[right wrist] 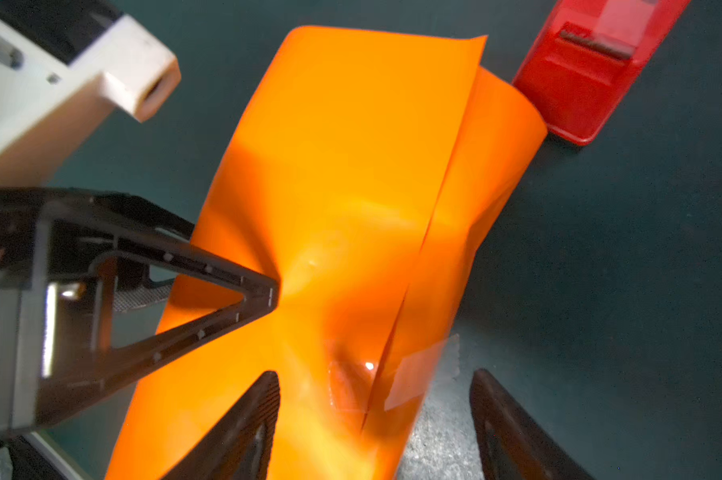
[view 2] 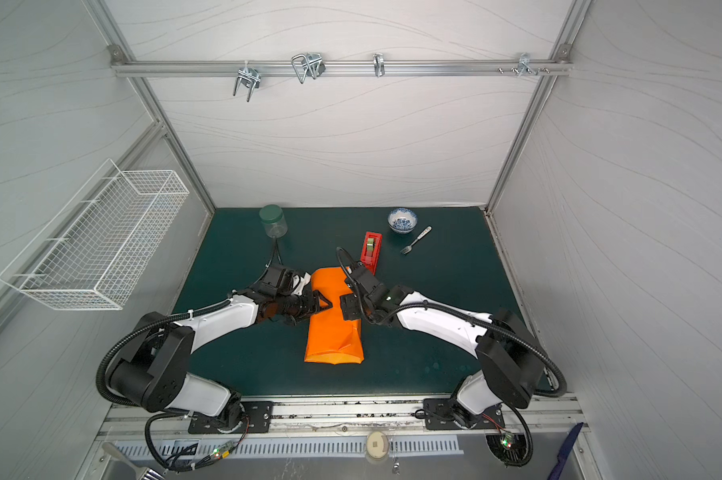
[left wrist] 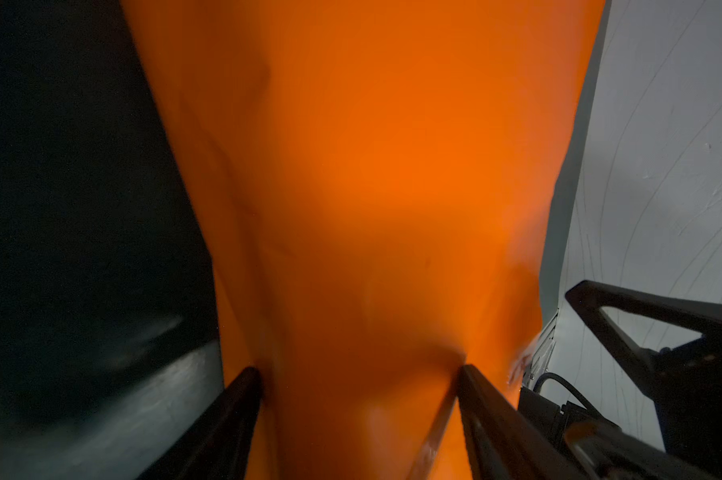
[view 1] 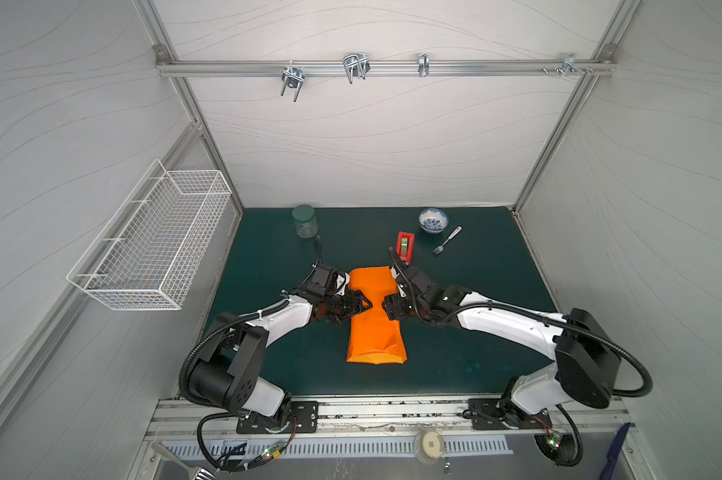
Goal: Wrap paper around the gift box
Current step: 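Slide the right gripper along the seam toward the left gripper, smoothing tape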
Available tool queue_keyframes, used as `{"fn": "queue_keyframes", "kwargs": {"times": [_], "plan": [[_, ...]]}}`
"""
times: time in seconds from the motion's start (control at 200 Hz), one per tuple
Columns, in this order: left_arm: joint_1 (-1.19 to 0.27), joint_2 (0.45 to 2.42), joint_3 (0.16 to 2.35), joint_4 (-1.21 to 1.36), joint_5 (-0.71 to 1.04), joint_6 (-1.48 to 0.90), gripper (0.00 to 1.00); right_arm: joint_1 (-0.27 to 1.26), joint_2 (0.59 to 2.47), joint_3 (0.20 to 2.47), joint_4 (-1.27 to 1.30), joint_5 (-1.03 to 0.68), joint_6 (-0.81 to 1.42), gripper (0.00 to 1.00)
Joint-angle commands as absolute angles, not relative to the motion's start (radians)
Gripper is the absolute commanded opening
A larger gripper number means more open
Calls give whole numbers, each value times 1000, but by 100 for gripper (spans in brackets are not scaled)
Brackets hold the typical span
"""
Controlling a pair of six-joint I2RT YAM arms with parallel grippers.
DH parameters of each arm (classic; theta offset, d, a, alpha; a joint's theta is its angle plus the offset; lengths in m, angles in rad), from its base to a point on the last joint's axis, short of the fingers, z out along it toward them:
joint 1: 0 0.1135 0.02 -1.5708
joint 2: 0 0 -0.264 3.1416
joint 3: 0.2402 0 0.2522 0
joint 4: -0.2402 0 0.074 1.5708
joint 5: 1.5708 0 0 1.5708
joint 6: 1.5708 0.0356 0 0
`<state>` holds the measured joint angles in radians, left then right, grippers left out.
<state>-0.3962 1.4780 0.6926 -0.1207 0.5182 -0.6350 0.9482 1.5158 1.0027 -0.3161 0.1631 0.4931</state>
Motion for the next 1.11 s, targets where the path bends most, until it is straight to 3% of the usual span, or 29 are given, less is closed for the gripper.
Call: {"fn": "queue_keyframes", "kwargs": {"times": [0.0, 0.26, 1.101], "plan": [[-408, 1524, 658, -242, 470, -617, 75, 974, 1551, 1059, -419, 169, 456, 70], [-408, 1526, 658, -240, 471, -618, 75, 999, 1601, 1113, -463, 197, 443, 66], [-407, 1535, 658, -235, 473, -618, 74, 955, 1620, 1069, -403, 124, 506, 67]]}}
